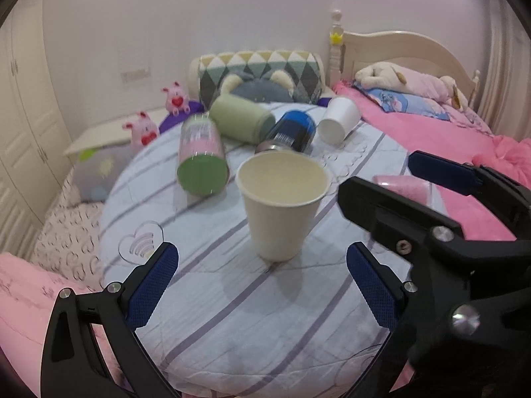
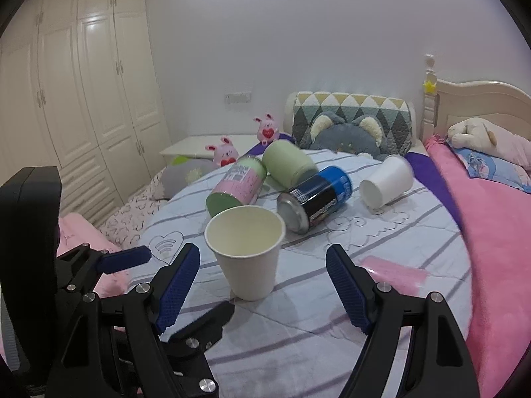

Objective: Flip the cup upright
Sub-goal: 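Rotate the white cup opening-up with the right tool and set it on the bed, then open the right tool and withdraw it from the upright cup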

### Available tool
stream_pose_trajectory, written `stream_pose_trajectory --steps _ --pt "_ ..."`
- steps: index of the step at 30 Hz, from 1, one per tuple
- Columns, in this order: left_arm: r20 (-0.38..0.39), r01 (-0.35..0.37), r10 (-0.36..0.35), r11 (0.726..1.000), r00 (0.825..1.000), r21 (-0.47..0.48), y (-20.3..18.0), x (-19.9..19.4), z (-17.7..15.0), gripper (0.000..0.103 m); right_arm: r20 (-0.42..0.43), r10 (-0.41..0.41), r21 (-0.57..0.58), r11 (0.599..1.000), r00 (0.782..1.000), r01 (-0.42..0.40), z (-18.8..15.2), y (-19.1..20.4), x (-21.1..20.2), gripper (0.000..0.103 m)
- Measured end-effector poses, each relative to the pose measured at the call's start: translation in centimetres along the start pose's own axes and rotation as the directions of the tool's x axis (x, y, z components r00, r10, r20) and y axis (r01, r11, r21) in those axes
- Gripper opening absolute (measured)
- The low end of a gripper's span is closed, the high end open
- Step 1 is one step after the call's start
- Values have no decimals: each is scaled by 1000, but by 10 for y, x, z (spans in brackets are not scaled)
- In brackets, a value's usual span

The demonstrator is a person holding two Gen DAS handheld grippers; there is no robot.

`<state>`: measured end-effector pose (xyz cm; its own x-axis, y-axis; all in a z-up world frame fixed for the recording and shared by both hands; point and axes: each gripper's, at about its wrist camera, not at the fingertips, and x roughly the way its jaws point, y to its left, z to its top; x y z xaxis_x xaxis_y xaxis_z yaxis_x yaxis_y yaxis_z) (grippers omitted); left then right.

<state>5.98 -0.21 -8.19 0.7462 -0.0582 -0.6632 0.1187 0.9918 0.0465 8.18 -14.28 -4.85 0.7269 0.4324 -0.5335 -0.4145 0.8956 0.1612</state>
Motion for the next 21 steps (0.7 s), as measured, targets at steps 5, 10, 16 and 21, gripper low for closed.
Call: stream_pose_trajectory --steps 5,10,16,21 --pt "37 -19 18 999 999 31 -15 -16 6 103 44 -26 15 1000 999 25 2 -16 -27 80" --pt "78 -39 35 998 996 46 -27 -33 14 103 95 -51 39 998 994 47 4 -33 -53 80" --pt "86 -48 45 998 995 31 -32 -47 23 103 155 -93 73 994 984 82 8 -51 -79 82" --pt "96 -60 59 998 994 14 -34 -56 28 103 195 -112 82 992 974 97 10 -60 -94 82"
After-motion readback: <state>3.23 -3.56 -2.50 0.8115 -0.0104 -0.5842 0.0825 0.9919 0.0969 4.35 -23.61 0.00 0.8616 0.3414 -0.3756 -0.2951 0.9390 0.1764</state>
